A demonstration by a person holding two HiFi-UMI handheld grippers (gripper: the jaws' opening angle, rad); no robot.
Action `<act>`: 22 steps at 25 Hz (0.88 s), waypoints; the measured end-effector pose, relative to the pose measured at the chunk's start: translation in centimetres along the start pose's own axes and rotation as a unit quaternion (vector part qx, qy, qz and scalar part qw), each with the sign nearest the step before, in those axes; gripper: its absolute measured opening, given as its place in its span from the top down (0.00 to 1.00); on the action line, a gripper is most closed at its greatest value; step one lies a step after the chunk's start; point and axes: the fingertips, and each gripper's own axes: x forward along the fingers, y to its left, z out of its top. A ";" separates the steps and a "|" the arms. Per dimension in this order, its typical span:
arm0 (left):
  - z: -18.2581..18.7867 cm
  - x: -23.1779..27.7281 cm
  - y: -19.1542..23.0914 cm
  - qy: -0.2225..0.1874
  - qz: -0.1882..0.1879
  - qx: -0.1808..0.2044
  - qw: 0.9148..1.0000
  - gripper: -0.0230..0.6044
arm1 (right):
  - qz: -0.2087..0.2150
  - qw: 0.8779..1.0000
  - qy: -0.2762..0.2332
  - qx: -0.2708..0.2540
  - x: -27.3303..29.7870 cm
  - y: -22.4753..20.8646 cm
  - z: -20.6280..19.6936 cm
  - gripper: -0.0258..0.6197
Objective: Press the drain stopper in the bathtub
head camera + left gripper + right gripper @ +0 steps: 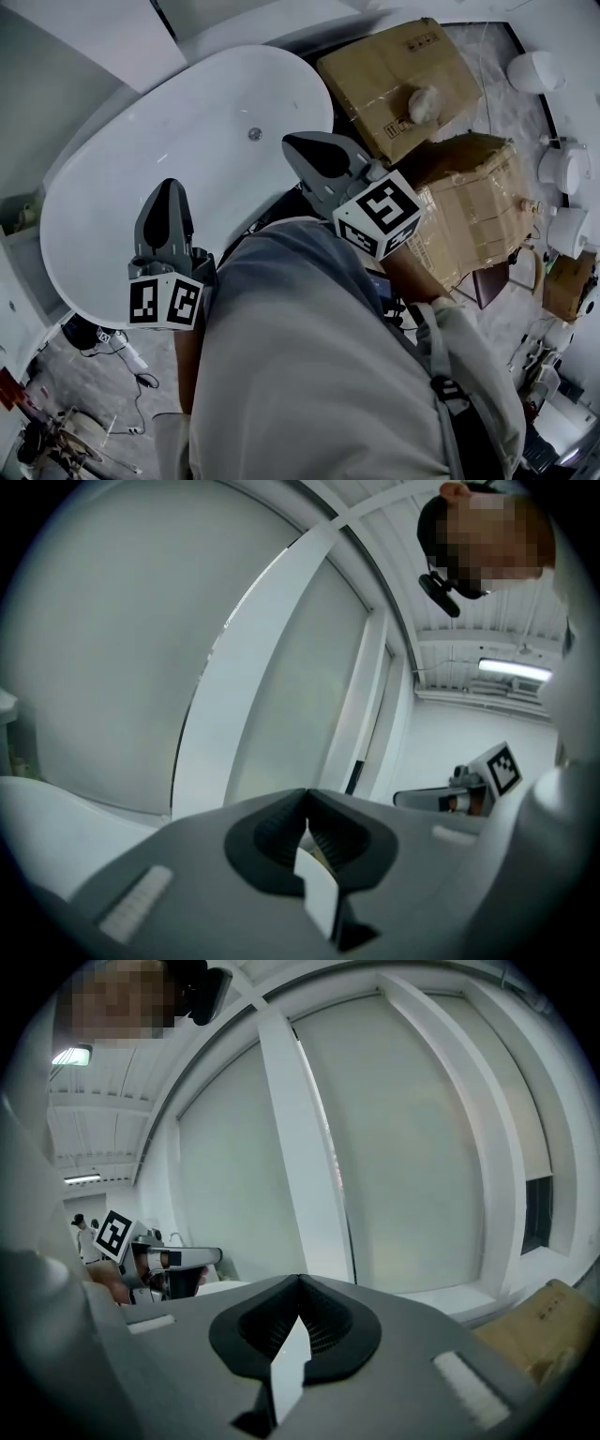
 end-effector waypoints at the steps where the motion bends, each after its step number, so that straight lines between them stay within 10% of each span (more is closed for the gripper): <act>1: 0.2 -0.1 -0.2 -0.002 -0.001 0.002 1.000 0.96 | -0.003 1.000 -0.001 -0.001 -0.3 0.0 0.1 0.96; 22: -1.9 -2.1 -1.1 0.020 -0.002 0.016 1.000 0.96 | -0.020 1.000 0.018 0.016 -2.3 1.8 -2.6 0.96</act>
